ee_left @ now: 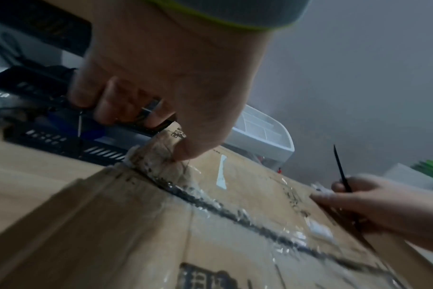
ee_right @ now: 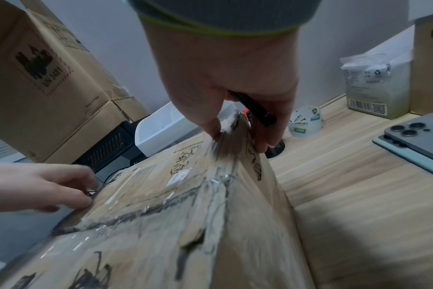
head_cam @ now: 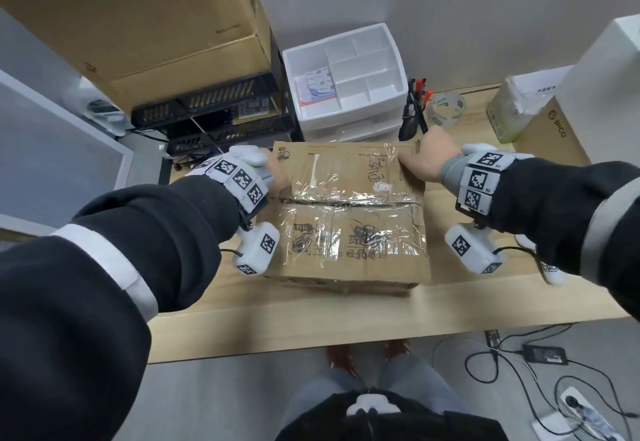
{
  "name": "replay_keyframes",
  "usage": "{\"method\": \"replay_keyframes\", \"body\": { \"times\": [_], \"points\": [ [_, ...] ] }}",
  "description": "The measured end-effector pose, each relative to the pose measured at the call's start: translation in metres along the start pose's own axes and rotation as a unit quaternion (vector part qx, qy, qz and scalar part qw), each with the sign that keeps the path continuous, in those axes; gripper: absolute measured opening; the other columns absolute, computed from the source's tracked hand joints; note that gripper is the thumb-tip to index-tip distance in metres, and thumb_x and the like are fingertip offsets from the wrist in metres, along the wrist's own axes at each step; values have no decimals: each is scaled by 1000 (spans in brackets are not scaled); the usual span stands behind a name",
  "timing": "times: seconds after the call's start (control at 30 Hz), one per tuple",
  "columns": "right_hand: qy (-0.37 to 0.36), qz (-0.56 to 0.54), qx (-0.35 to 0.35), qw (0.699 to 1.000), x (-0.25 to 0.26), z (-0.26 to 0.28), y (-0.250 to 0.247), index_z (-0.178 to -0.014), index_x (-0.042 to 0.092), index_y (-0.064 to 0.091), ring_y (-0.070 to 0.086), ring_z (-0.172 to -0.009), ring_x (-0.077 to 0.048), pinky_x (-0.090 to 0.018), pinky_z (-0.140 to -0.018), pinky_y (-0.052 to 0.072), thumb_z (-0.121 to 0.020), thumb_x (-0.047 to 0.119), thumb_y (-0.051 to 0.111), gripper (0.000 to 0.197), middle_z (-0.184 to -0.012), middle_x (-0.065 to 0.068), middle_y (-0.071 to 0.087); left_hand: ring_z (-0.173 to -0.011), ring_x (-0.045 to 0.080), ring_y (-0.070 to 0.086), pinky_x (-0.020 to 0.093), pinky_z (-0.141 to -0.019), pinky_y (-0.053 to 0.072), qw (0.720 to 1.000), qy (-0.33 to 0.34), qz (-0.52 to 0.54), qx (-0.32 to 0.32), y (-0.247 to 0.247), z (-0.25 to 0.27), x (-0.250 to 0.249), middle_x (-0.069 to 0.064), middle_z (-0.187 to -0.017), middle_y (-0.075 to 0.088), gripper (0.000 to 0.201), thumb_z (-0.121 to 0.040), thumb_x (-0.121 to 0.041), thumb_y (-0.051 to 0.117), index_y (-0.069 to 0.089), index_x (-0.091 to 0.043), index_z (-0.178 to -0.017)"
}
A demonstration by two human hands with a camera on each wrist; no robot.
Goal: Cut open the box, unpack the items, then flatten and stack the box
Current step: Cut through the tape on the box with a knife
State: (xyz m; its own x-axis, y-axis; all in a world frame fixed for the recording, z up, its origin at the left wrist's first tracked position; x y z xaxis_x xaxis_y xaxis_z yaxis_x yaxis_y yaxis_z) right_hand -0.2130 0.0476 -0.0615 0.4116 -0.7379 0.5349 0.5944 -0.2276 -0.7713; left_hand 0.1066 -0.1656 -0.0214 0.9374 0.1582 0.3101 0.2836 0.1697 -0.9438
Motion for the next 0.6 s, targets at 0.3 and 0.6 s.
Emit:
{"method": "replay_keyframes", "body": {
  "times": [0.3, 0.6],
  "points": [
    [-20, 26, 1, 999, 7, 9, -4, -107, 9, 43, 57, -81, -23, -29, -56, 39, -89, 35, 69, 41, -90, -8, 57, -122, 27, 52, 46, -100, 46, 860, 506, 38, 62, 7, 100, -98, 5, -140, 49, 113, -51, -74, 70, 33, -20, -143],
    [-49, 7, 82, 995, 6, 17, 14, -111, 14, 45, 62, -90, -23, -41, -82, 55, -80, 33, 75, 47, -100, -5, 61, -96, 29, 62, 48, -82, 56, 840, 537, -78, 34, 2, 112, -110, 6, -116, 60, 137, -26, -94, 66, 29, -27, -139]
  ]
}}
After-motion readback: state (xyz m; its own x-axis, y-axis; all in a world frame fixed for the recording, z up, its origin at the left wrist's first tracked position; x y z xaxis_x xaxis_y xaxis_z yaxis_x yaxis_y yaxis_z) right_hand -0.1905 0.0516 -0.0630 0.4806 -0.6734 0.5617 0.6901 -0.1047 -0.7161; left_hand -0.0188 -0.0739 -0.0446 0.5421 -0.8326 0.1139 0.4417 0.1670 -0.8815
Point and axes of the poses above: each hand's wrist, its own z-axis away from the middle knuckle, its own y-axis out of the palm, x = y × z, the point moved 10 cm from there along -z, towards the middle knuckle
